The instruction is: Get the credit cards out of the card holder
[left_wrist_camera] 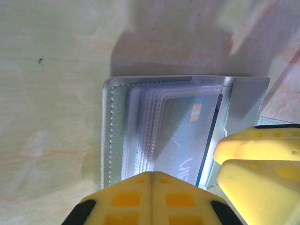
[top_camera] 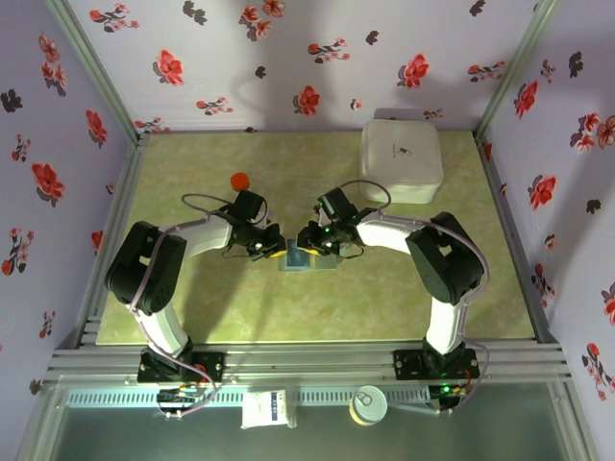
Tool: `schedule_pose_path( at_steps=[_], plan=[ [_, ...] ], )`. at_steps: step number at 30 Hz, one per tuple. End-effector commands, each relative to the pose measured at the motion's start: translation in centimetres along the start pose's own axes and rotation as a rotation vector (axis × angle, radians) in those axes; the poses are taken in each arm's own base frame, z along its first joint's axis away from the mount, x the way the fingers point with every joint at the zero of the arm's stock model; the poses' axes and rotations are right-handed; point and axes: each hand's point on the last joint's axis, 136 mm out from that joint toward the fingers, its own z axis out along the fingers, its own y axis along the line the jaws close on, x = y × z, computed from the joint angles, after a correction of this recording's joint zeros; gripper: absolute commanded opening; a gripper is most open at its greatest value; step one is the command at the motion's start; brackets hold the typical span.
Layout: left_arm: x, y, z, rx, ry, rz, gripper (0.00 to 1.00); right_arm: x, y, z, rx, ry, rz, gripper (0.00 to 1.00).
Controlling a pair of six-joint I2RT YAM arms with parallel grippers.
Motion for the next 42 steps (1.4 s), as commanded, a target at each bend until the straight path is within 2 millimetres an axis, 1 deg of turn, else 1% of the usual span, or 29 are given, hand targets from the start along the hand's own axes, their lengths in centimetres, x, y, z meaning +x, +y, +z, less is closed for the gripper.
schedule_pose_path(
  at_steps=[1, 5, 8, 16, 24, 29, 34, 36, 42],
  plan=[
    [0.0, 0.9, 0.1, -0.046, 0.015, 0.01, 0.0, 0.6, -1.2, 0.9, 0.002, 0.032, 0.036, 0.29],
    [0.2, 1.2, 0.2, -0.058, 0.024, 0.007, 0.0, 0.6, -2.1, 1.0, 0.042, 0.03, 0.044, 0.28],
    [0.2, 1.4, 0.3, -0.063, 0.024, 0.005, 0.0, 0.5, -2.6, 0.5, 0.084, 0.016, 0.037, 0.28],
    [0.1, 1.1, 0.1, -0.059, 0.02, 0.008, 0.0, 0.0, -1.7, -1.0, 0.091, -0.022, 0.005, 0.28],
    [-0.4, 0.3, -0.9, -0.049, -0.009, 0.016, 0.0, -0.4, -0.8, -2.4, 0.086, -0.054, -0.013, 0.29],
    [-0.8, -1.0, -1.7, -0.02, -0.026, 0.029, 0.0, -0.2, -0.2, -1.9, 0.041, -0.036, -0.007, 0.28],
    [-0.4, -1.9, -0.8, -0.01, 0.004, 0.046, 0.0, -0.1, 0.1, -1.1, 0.007, -0.015, 0.007, 0.28],
    [-0.2, -1.9, -0.4, -0.015, 0.015, 0.051, 0.0, 0.0, -0.1, -0.8, 0.006, -0.008, 0.011, 0.28],
    [0.4, -0.2, 0.5, -0.069, 0.046, 0.048, 0.0, 0.3, -0.4, 0.1, -0.009, 0.022, 0.03, 0.28]
  ],
)
